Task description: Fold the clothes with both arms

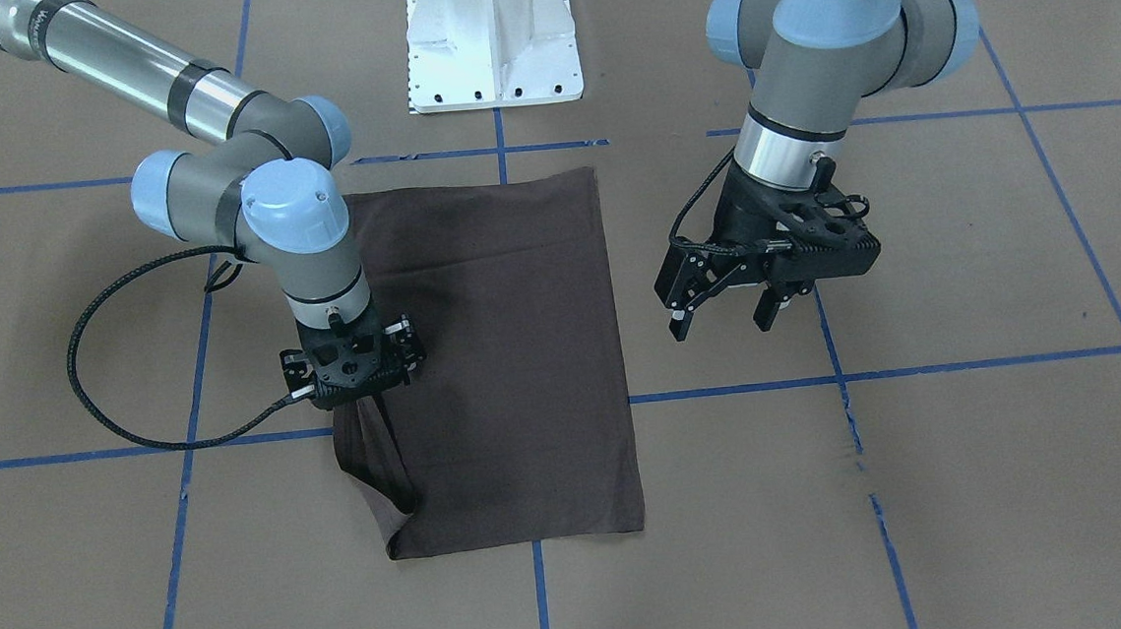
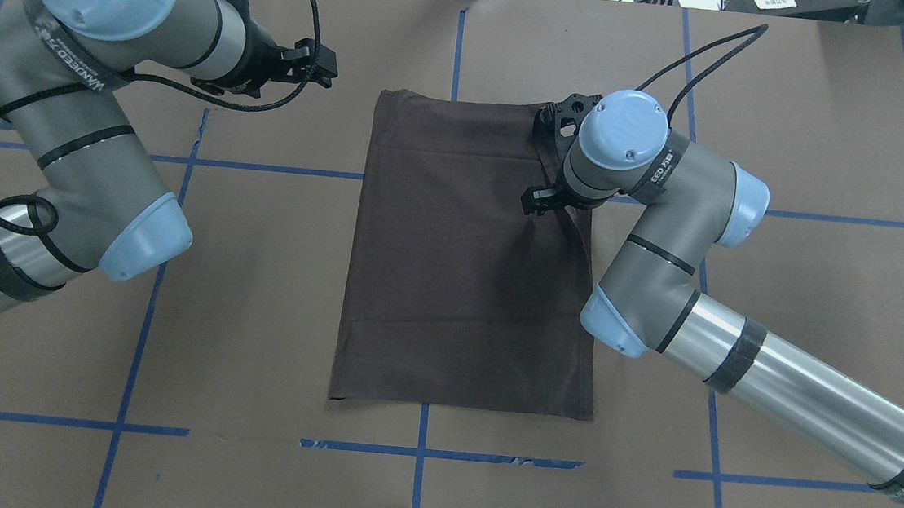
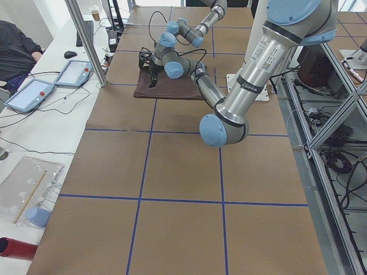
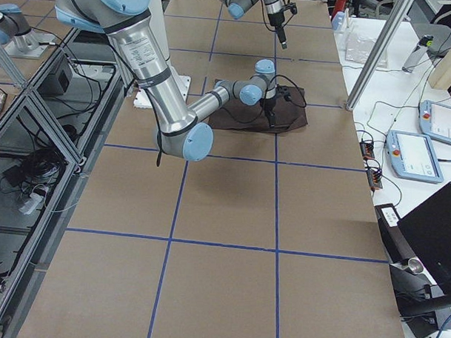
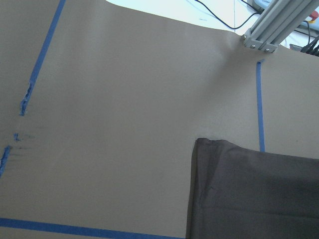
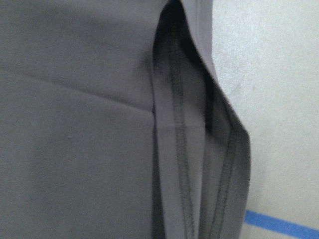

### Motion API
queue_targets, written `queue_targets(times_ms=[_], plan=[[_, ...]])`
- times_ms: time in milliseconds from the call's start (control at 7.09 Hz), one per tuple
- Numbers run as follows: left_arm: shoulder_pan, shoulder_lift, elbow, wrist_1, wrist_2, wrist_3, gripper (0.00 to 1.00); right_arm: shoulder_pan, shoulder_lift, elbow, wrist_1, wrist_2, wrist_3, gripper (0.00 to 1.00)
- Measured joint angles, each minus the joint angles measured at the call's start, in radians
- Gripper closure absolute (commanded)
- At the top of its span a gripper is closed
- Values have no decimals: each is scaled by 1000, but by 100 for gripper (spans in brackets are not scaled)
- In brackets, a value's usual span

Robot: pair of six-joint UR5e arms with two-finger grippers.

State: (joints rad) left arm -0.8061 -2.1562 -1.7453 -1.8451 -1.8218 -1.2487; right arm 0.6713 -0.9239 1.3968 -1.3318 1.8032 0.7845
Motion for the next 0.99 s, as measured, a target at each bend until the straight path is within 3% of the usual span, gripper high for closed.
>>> queue_targets(times_ms=[423, 987], plan=[[-1, -2, -24, 3, 1, 0, 0, 40, 28, -83, 4, 1, -77, 0], [-1, -4, -26, 3, 0, 0, 0, 90, 29, -102, 4, 12, -127, 0]])
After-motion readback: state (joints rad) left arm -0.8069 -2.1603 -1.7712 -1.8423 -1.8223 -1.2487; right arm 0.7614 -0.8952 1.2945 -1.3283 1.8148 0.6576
